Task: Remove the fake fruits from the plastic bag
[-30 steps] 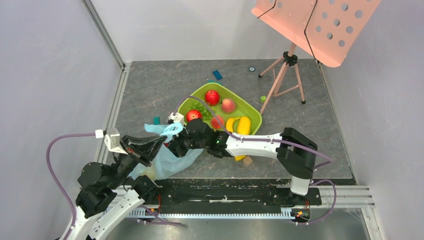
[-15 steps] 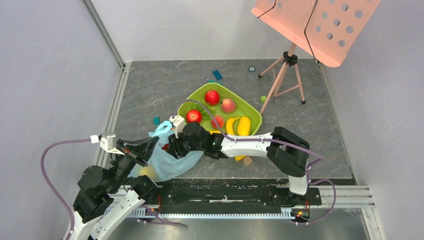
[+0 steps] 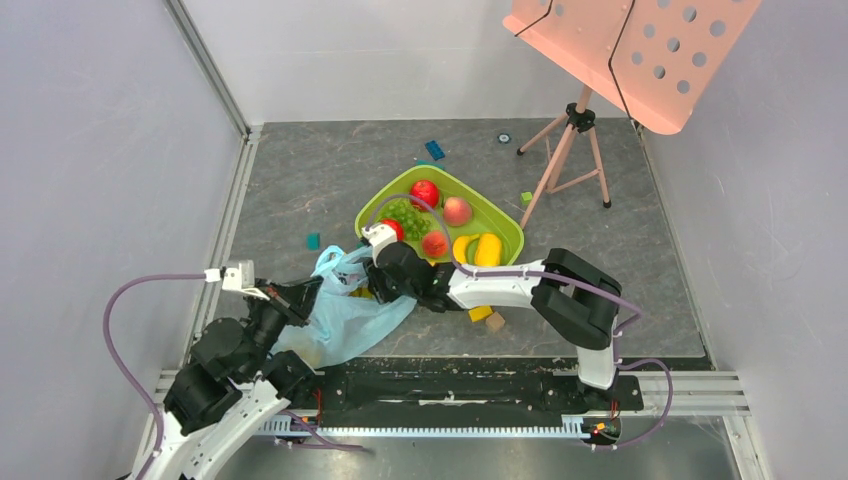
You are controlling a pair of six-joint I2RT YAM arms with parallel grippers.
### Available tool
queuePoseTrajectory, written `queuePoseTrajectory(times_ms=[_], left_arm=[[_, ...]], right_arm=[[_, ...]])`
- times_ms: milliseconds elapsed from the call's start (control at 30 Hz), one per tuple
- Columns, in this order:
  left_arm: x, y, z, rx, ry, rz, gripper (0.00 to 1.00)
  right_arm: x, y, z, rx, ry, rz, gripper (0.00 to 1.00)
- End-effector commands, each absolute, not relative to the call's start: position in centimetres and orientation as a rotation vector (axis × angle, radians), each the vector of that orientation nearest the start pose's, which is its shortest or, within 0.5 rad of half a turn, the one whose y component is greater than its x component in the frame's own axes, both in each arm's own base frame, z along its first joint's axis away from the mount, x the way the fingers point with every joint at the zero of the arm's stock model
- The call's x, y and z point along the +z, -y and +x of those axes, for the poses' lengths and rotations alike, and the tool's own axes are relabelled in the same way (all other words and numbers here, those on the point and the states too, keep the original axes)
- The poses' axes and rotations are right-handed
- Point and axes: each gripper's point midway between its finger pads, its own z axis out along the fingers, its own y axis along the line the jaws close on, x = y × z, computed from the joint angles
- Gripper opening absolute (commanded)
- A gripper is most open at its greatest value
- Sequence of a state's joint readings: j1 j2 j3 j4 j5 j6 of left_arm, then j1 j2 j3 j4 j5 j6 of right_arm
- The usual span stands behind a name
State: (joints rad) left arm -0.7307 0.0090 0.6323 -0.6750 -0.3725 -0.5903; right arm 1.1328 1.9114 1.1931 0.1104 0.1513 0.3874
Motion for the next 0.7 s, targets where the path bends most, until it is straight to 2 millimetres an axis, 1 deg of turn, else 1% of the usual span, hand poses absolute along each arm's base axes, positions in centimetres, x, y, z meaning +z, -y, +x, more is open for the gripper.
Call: queuePoseTrajectory(times_ms=[0,167,333,433,467,667], left_arm=[[26.3,8.1,16.1,-0.727,-1.629,-0.25,0.02],[25.9,8.7,16.9,-0.723,-1.637,-0.25,0.02],[25.9,9.3,17.5,-0.736,-1.624,-0.256,0.02],[26.0,9.6,18.0,-0.746,-1.596,-0.268,0.02],[26.0,9.8,18.2,-0.751,-1.585,-0.265,0.02],[27.3,11.3,18.9,-0.78,-1.536,-0.202,0.02]], right_arm=[[4.4,-41.9,26.5,0.489,-2.191,-0.686,0.33],[3.9,-40.6,29.0,0.426,-2.193,-0.691,0.33],[3.9,-39.6,32.0,0.337,-2.186,-0.706,0.34],[4.6,-39.0,34.2,0.302,-2.164,-0.689,0.34],[4.6,-38.4,34.7,0.277,-2.172,-0.692,0.34],[6.2,-36.3,37.9,0.189,-2.147,-0.651,0.34]])
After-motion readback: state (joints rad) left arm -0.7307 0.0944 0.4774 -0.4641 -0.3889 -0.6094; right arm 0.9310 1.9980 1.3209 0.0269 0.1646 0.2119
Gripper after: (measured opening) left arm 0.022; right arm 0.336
